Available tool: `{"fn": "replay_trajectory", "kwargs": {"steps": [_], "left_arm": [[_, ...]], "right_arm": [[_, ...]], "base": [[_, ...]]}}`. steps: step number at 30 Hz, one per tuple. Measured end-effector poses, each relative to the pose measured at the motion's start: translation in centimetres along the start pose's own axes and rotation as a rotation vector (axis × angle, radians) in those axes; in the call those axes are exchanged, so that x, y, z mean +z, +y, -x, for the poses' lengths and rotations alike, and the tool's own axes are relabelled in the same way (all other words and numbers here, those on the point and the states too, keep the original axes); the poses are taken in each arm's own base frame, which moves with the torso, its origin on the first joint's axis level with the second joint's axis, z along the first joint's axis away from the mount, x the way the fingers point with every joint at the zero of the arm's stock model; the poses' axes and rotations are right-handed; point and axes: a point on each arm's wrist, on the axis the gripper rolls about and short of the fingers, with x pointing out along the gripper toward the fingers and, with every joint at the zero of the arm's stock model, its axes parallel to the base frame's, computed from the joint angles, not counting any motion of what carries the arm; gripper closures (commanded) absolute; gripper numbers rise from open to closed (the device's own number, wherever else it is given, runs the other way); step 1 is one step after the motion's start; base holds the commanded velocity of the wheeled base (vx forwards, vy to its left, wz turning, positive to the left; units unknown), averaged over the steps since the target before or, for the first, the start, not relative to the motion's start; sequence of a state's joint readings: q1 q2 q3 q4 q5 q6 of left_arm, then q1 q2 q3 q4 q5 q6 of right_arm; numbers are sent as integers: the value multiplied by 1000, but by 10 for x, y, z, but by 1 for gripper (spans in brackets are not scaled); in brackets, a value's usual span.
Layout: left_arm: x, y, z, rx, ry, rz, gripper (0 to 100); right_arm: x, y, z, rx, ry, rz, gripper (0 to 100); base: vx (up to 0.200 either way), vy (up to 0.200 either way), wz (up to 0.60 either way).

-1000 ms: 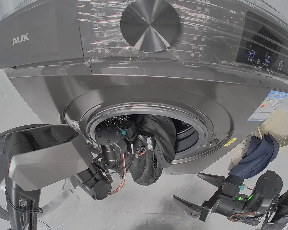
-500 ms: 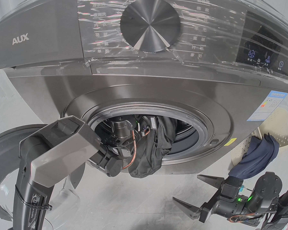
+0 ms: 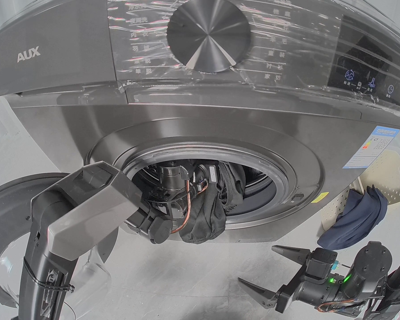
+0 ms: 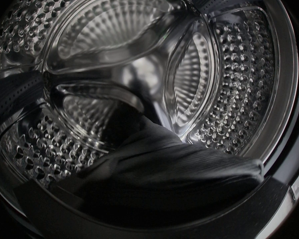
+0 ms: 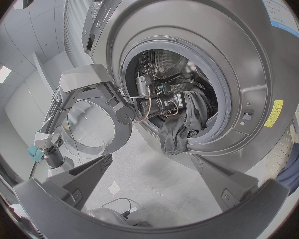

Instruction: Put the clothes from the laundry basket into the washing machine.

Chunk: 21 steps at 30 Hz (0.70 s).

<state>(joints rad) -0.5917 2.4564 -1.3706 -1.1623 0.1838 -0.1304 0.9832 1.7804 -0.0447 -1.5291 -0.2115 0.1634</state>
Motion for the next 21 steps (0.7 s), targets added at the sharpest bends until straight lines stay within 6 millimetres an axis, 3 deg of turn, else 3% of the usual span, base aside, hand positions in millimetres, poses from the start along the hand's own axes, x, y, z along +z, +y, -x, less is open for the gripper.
{"fn": "replay_trajectory", "kwargs": {"steps": [12, 13, 21], "left_arm": [[-30, -17, 34, -80, 297, -5, 0], [-31, -18, 34, -81, 301, -5, 100], [-22, -21, 13, -57, 223, 16, 100]], "right_arm": [[0, 0, 0, 2, -2, 0, 0], [0, 0, 0, 2, -2, 0, 0], [1, 0, 0, 3, -3, 0, 0]], "base": [[0, 0, 0], [0, 0, 0], [0, 0, 0]]}}
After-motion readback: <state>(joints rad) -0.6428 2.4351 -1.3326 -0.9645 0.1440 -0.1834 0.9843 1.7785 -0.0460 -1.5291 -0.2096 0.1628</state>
